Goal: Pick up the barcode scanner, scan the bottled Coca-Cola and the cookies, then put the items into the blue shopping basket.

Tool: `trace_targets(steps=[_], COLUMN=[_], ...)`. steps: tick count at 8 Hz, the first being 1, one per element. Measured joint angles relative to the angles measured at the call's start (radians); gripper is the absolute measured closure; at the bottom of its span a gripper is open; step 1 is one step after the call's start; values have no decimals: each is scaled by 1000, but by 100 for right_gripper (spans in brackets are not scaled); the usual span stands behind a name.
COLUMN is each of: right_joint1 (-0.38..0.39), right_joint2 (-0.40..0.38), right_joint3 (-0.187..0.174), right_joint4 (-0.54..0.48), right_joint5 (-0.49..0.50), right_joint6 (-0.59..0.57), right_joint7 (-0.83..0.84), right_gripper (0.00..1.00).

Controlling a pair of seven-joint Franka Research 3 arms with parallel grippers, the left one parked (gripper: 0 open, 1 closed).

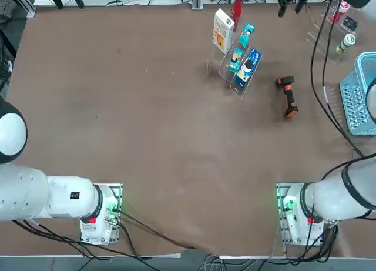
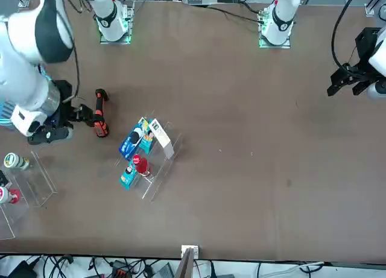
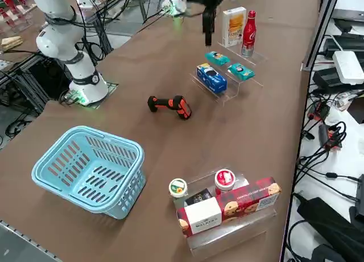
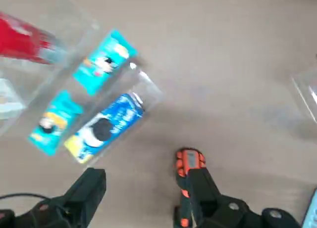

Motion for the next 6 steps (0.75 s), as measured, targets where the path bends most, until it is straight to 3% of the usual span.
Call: trace_targets(steps=[2,6], right_joint1=[78,177], right_joint2=[21,180], right_joint3=[2,3], right_joint4=[79,311], right_joint5=[-11,-17], right_joint6=[-22,-53], right_joint7=[0,1], right_gripper=[0,0])
